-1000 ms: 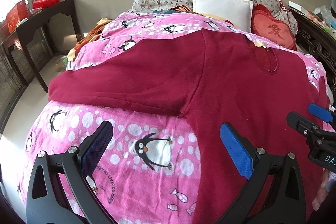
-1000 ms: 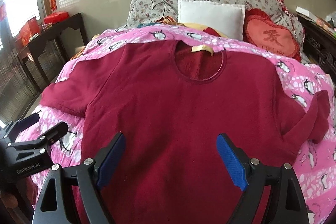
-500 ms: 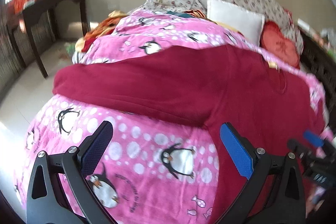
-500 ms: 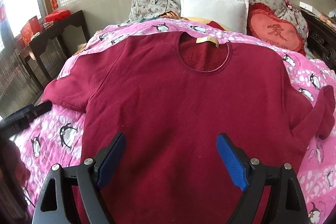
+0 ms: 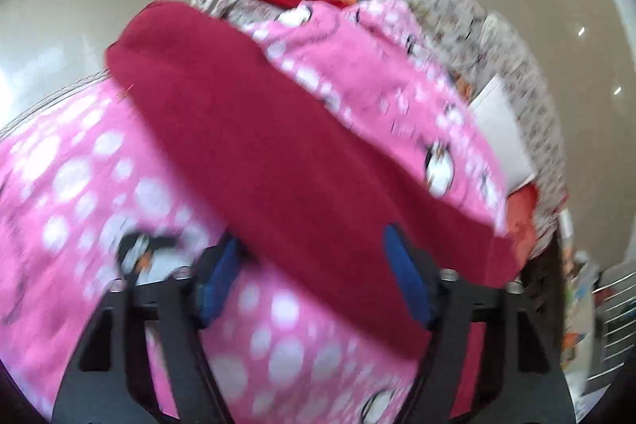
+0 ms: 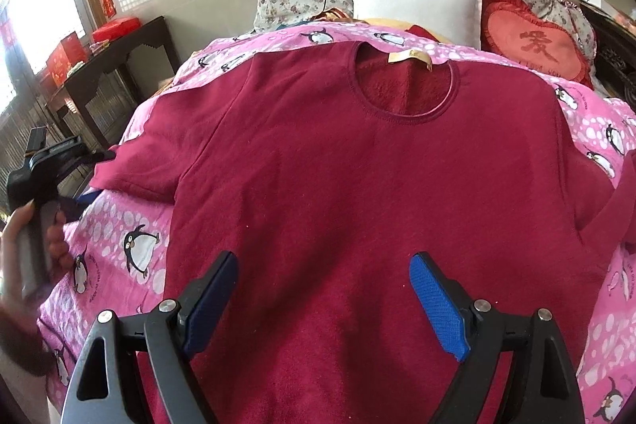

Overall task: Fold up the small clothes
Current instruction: 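Grasp the sweatshirt side with the left tool and fold it over the body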

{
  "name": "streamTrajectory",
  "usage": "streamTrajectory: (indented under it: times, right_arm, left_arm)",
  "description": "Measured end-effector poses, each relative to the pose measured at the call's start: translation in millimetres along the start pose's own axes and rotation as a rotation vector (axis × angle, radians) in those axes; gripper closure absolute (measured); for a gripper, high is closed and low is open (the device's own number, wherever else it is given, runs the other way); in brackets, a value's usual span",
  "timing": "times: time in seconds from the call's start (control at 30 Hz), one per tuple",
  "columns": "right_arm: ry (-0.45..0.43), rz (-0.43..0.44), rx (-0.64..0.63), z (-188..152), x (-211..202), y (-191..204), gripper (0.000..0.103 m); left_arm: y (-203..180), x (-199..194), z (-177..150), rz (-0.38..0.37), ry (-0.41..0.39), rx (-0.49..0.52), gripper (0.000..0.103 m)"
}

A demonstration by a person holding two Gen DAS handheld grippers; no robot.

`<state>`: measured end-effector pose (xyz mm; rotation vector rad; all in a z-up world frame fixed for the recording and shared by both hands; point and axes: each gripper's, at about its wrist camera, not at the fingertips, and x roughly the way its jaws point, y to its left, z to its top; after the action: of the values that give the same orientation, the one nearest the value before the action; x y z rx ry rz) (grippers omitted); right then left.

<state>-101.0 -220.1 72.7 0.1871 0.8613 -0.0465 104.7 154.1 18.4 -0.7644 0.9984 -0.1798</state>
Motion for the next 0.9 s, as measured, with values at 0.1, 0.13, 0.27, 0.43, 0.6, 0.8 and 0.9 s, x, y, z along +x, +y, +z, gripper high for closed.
streamTrajectory:
  times: [0.1,0.13,0.27,0.43,0.6,0.8,0.9]
  right_arm:
    - [0.020,0.016,0.020,-1,6,-4,0.016]
    - [0.028,0.022,0.027,-1,8,-5,0.016]
    - [0.021,0.034,0.040,1,1,-13,0.016]
    - [-0.061,-0.004,0.079,12,-30,-36,0.016]
    - [-0.114,-0.074,0.139,15,-60,-78,0.016]
    - [-0.078,-0.182,0.288,-6,-76,-152,0.016]
    - [-0.056,-0.180,0.343,-15,-79,-174,0.016]
  left_arm:
    - [13,14,15,-0.033,0.029,-0.059,0.084]
    - [19,16,18,-0.049,0.028,-0.098,0.092]
    - [-28,-19,17,-0.085,-0.074,0.048,0.094]
    - [-158,-67,-39,-0.210,-0.150,0.401,0.095]
    - [-274,-46,-163,-0.341,0.012,0.758,0.095]
    - [-304,33,-256,-0.365,0.329,0.869,0.089]
    - [-296,27,-256,-0.444,0.345,0.842,0.052]
